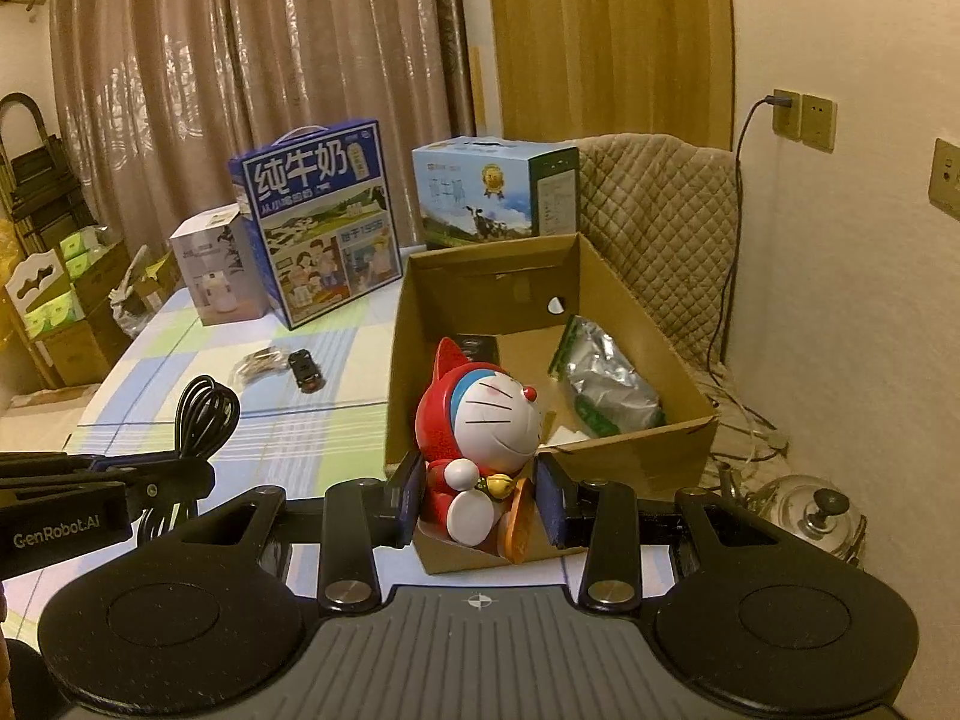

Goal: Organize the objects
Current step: 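Carry the cable and figure over the cardboard box with both tools, then lower the cable into the box and open the left tool while the right tool holds the figure above it, then open the right tool to drop the red Doraemon figure into the box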

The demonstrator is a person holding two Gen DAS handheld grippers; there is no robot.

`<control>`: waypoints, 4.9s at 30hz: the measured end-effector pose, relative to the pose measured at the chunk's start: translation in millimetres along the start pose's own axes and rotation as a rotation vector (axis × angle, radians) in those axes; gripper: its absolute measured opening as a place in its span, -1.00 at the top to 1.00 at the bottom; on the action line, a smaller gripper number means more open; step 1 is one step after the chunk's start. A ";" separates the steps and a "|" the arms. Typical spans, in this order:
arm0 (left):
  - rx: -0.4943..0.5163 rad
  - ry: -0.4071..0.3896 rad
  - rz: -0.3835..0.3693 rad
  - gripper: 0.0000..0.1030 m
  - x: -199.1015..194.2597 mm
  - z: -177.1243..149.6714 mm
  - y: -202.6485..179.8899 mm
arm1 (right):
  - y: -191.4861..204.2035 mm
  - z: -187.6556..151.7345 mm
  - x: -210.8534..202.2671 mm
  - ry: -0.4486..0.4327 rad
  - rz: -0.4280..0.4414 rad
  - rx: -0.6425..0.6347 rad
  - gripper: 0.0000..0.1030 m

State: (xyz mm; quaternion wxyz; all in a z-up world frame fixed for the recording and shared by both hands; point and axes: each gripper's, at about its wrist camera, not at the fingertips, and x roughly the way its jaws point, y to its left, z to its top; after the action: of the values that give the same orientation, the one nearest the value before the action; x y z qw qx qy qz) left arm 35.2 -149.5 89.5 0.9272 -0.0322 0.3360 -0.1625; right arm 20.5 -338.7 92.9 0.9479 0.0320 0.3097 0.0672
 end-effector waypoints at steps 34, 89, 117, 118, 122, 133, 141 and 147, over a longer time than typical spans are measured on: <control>0.036 0.036 -0.087 0.78 89.1 51.3 -46.5 | -56.6 52.7 49.8 -0.005 -0.058 -0.034 0.30; 0.034 0.052 -0.086 0.80 137.7 72.7 -17.8 | -54.5 77.0 105.9 0.031 -0.026 -0.040 0.30; -0.009 0.066 -0.027 0.46 136.7 63.2 7.3 | -68.4 85.4 118.7 -0.029 0.012 0.080 -0.16; -0.012 0.066 -0.024 0.44 134.6 62.3 9.4 | -69.3 83.7 116.8 -0.026 0.010 0.086 -0.16; -0.017 0.066 -0.007 0.25 123.4 55.7 15.0 | -70.6 75.5 107.6 -0.015 0.012 0.109 -0.17; -0.049 0.047 0.037 -0.38 67.5 25.6 46.8 | -38.1 59.3 65.3 -0.008 0.065 0.136 -0.17; -0.035 -0.012 0.107 -0.78 13.0 13.3 75.2 | 8.7 48.4 41.1 -0.006 0.128 0.099 -0.17; -0.042 -0.041 0.152 -0.97 -19.8 3.8 99.1 | 41.5 36.7 29.7 0.005 0.163 0.073 -0.17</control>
State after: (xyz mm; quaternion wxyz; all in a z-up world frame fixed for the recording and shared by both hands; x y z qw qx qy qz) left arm 51.0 -49.6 87.8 0.9426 -0.0296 0.3219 -0.0837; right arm 61.4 -294.0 109.4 0.9368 0.0915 0.3104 0.1328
